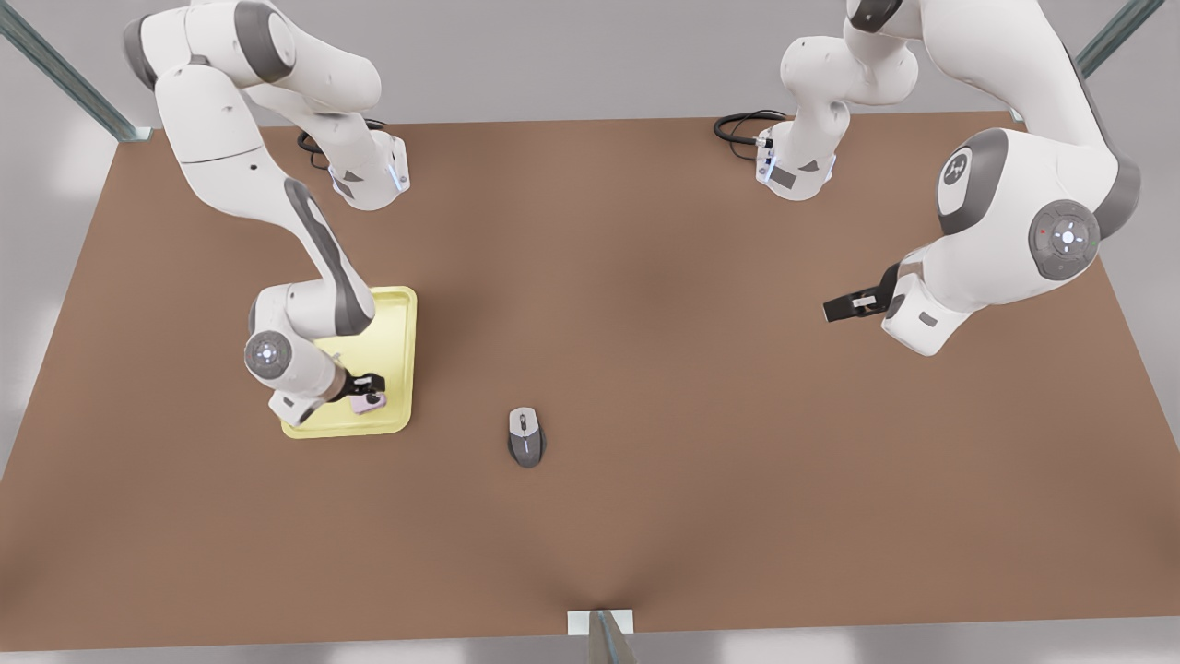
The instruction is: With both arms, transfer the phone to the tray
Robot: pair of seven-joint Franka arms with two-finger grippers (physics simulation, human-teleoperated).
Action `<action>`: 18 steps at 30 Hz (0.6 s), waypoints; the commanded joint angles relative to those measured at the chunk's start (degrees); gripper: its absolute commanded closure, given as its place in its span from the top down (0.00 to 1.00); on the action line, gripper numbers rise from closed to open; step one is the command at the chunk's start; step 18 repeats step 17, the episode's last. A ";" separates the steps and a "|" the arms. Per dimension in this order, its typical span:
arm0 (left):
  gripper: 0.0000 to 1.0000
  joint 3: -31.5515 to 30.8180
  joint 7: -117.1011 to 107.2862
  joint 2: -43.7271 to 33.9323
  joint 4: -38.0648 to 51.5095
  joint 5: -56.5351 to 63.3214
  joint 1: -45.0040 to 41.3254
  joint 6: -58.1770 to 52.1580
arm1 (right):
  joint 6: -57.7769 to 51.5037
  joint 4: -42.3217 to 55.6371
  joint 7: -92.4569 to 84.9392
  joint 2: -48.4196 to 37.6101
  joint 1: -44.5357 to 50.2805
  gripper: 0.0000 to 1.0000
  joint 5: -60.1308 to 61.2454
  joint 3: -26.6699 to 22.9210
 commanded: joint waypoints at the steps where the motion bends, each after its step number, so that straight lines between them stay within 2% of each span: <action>1: 1.00 0.00 0.01 -0.11 0.09 0.02 0.00 -0.05 | -8.74 6.27 -20.76 -0.19 0.36 1.00 0.33 0.00; 3: 1.00 0.00 0.01 -0.19 0.35 0.11 0.00 -0.05 | -18.92 18.65 -19.00 -0.19 0.54 1.00 -0.55 -0.09; 5: 1.00 0.44 0.89 -0.11 0.62 0.02 0.00 -1.89 | -41.76 35.62 -11.28 -0.72 -0.16 1.00 -3.89 0.00; 7: 1.00 0.44 0.81 -0.11 0.70 -0.15 0.08 -1.98 | -45.39 31.32 0.60 -10.38 -0.60 1.00 -0.46 -0.61; 9: 1.00 0.44 0.72 -0.11 0.70 -0.59 0.00 -1.98 | -48.29 34.31 -0.45 -10.56 -3.06 1.00 -0.73 -0.70; 11: 1.00 0.52 0.54 -0.02 0.70 -0.68 0.08 -1.98 | -50.22 33.08 -2.12 -11.35 -3.59 1.00 -0.64 -0.70; 18: 1.00 0.44 0.10 0.16 0.70 -0.59 0.08 -1.98 | -48.38 35.63 -1.33 -9.51 -3.50 1.00 2.88 -0.61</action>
